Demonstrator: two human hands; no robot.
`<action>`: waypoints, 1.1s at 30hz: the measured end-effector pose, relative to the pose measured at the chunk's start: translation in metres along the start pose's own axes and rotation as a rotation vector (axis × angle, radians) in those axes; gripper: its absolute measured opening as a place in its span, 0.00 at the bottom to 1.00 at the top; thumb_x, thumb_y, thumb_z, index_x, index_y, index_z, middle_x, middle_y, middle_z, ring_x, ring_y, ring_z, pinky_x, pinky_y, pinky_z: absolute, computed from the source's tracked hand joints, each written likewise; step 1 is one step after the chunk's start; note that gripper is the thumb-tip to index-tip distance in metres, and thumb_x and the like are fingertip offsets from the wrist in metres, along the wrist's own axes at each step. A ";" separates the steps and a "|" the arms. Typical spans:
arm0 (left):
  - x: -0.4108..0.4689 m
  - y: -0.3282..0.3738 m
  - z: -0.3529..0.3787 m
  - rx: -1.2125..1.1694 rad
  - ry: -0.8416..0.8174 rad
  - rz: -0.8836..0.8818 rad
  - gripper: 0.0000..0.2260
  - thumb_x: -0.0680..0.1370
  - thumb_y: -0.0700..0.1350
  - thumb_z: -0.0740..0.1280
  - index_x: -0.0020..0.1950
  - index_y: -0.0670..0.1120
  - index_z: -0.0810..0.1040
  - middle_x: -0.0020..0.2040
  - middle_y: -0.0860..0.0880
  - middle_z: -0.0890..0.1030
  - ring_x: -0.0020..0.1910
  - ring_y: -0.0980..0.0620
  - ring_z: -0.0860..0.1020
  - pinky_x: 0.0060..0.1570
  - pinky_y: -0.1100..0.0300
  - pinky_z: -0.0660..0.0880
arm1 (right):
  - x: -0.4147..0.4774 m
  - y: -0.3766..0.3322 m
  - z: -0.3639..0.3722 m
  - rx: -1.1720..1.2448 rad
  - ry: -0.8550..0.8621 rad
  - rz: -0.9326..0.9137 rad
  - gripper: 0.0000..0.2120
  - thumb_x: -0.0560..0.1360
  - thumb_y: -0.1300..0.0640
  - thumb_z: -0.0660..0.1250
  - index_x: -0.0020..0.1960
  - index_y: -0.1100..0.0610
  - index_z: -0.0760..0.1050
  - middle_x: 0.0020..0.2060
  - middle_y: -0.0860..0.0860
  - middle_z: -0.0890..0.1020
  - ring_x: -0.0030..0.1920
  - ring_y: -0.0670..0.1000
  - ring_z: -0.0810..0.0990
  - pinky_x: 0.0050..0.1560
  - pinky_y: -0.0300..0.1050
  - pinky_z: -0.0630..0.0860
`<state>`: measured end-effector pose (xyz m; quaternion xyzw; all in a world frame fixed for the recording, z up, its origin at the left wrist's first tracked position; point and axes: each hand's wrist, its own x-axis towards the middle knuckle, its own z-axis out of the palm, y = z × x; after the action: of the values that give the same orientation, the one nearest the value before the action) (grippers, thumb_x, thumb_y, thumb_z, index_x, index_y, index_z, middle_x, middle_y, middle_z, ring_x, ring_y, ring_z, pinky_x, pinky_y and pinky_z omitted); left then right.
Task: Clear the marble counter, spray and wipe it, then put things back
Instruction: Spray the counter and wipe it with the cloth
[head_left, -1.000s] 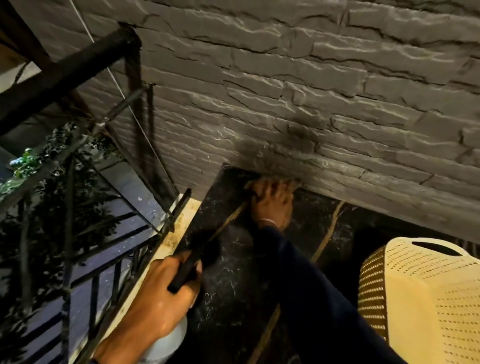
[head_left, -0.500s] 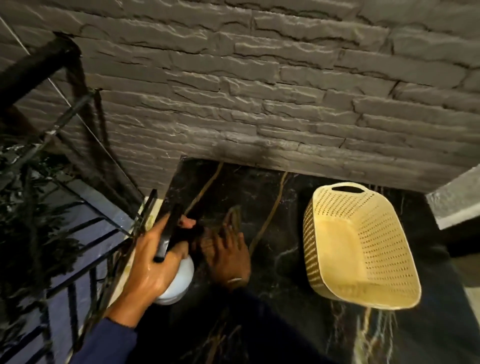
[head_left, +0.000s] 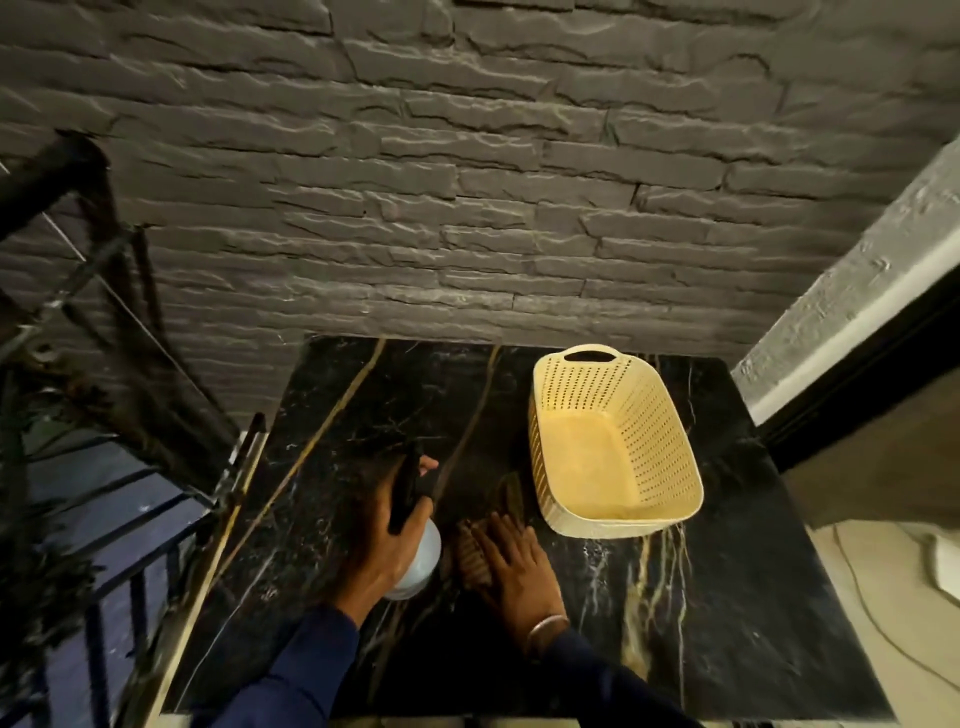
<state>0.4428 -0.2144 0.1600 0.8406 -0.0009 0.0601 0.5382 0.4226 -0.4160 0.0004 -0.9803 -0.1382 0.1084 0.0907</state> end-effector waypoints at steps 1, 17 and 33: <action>0.000 -0.002 0.005 0.006 -0.008 -0.017 0.15 0.74 0.43 0.65 0.60 0.49 0.77 0.58 0.51 0.80 0.60 0.65 0.75 0.65 0.64 0.71 | -0.003 0.003 -0.001 -0.011 -0.014 -0.010 0.34 0.73 0.37 0.59 0.76 0.47 0.59 0.74 0.52 0.67 0.74 0.56 0.64 0.71 0.57 0.54; 0.001 -0.016 0.025 -0.034 0.104 -0.122 0.19 0.77 0.30 0.64 0.64 0.48 0.76 0.61 0.52 0.80 0.64 0.59 0.75 0.68 0.56 0.70 | -0.007 0.001 0.003 0.066 -0.003 -0.031 0.32 0.71 0.41 0.66 0.72 0.48 0.66 0.70 0.51 0.72 0.72 0.55 0.65 0.66 0.55 0.70; 0.141 0.184 0.054 -0.183 -0.110 0.377 0.15 0.77 0.28 0.60 0.62 0.36 0.76 0.59 0.43 0.81 0.59 0.54 0.79 0.59 0.68 0.73 | 0.015 0.081 -0.287 0.475 0.532 -0.018 0.23 0.64 0.56 0.78 0.58 0.55 0.80 0.50 0.52 0.83 0.49 0.49 0.80 0.52 0.40 0.76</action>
<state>0.5764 -0.3316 0.3184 0.7754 -0.1929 0.1136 0.5905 0.5254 -0.5308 0.2558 -0.9245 -0.0895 -0.1222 0.3499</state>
